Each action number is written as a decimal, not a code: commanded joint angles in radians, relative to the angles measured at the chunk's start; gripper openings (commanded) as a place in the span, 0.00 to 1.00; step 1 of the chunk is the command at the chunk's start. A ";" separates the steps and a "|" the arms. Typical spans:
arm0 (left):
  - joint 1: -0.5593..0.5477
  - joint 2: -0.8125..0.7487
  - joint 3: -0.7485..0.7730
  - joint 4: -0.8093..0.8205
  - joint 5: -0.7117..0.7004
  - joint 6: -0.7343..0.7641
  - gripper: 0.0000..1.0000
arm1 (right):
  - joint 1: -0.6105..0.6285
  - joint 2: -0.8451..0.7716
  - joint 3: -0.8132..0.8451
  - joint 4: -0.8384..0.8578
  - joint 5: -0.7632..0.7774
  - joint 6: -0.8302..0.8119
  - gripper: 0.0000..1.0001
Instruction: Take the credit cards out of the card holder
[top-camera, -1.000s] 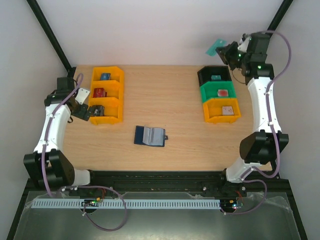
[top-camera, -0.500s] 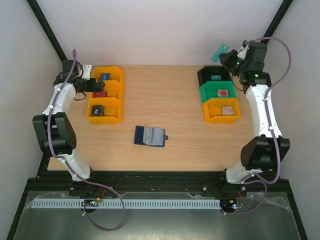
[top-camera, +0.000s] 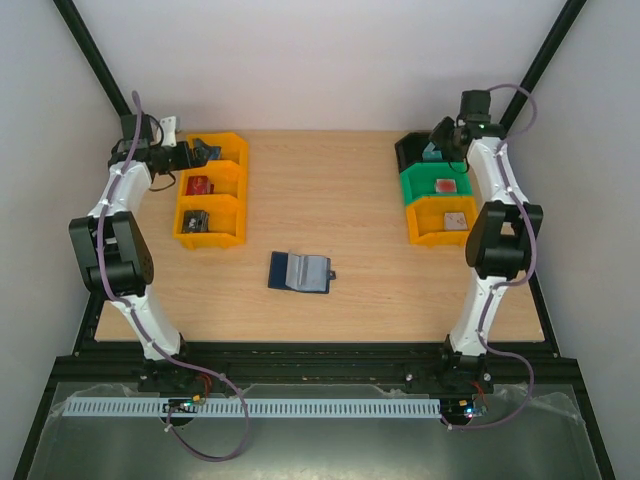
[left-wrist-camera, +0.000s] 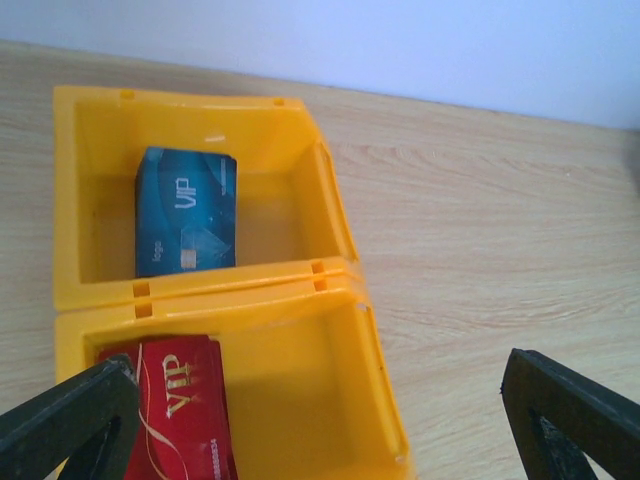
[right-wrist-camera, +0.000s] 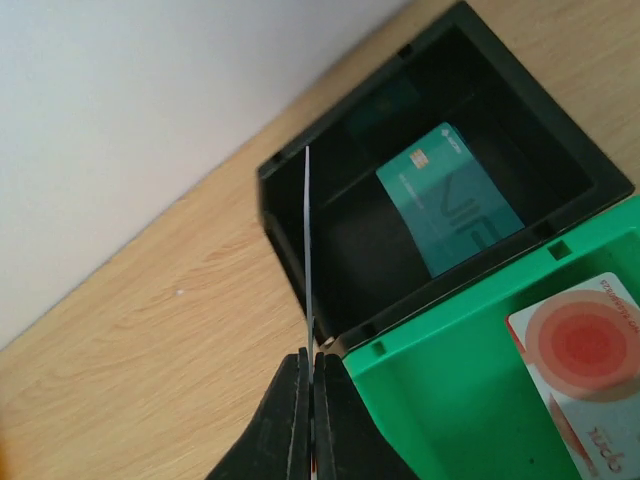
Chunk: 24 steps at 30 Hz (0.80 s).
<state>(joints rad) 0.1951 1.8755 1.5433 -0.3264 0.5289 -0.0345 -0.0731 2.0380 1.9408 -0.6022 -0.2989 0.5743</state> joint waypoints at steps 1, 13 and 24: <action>-0.005 0.013 0.016 0.076 0.017 -0.030 0.99 | -0.003 0.093 0.065 0.047 0.025 0.069 0.02; -0.011 0.033 -0.007 0.065 0.009 -0.037 0.99 | 0.050 0.360 0.281 0.059 0.157 0.118 0.02; -0.011 0.077 0.011 0.002 -0.223 -0.061 0.99 | 0.090 0.490 0.385 -0.039 0.294 -0.078 0.02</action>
<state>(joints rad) 0.1879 1.9152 1.5375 -0.2764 0.4725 -0.0772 -0.0059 2.4817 2.2951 -0.5636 -0.0895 0.6140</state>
